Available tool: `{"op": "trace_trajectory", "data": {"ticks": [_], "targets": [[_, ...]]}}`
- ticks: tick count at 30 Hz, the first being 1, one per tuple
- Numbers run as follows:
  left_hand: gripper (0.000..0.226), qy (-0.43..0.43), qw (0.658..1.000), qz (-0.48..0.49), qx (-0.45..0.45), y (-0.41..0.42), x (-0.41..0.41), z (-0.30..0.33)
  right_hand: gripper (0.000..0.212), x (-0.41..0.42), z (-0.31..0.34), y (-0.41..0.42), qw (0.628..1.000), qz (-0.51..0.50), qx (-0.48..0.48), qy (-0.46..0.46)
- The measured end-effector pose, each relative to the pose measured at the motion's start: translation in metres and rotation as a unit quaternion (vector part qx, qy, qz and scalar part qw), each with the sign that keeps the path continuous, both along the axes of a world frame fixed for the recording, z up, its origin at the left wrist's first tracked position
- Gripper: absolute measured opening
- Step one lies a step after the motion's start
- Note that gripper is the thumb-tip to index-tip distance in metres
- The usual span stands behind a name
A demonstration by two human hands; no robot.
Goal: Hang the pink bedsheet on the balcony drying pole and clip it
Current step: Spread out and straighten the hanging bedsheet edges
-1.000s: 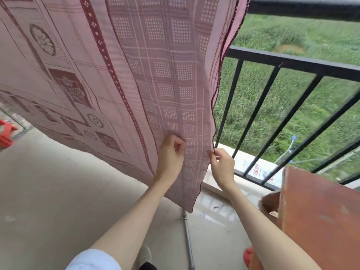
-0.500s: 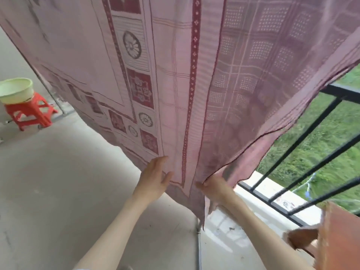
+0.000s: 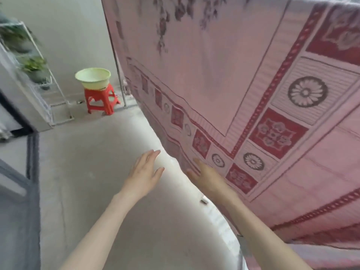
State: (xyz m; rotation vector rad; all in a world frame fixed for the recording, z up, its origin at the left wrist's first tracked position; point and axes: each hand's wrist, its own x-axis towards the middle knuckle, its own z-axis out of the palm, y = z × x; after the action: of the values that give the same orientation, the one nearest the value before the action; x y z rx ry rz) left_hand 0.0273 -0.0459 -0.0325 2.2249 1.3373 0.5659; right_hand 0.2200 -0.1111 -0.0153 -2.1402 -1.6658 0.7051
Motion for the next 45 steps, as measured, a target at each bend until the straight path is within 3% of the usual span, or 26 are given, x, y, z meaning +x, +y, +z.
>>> {"op": "trace_trajectory", "data": {"ticks": [10, 23, 30, 34, 39, 45], "targets": [[0.055, 0.027, 0.996, 0.059, -0.064, 0.144, -0.094, -0.029, 0.055, -0.07, -0.011, 0.191, 0.995, 0.04, 0.081, 0.037], [0.052, 0.037, 0.993, 0.112, -0.003, 0.477, -0.142, 0.032, 0.066, -0.111, 0.04, 0.543, 0.982, 0.119, 0.139, 0.036], [0.051, 0.023, 0.99, 0.14, 0.015, 0.639, -0.202, 0.023, 0.065, -0.169, 0.051, 0.728, 0.977, 0.152, 0.15, 0.017], [0.05, 0.001, 0.993, 0.116, 0.006, 0.762, -0.236, 0.021, 0.062, -0.207, 0.054, 0.837, 0.975, 0.145, 0.168, -0.005], [0.047, -0.023, 0.994, 0.076, 0.069, 0.932, -0.267, 0.07, 0.062, -0.245, 0.093, 0.969, 0.972, 0.122, 0.193, -0.054], [0.046, -0.041, 0.995, 0.011, 0.087, 1.08, -0.257, 0.099, 0.063, -0.245, 0.138, 1.094, 0.963, 0.075, 0.226, -0.123]]}}
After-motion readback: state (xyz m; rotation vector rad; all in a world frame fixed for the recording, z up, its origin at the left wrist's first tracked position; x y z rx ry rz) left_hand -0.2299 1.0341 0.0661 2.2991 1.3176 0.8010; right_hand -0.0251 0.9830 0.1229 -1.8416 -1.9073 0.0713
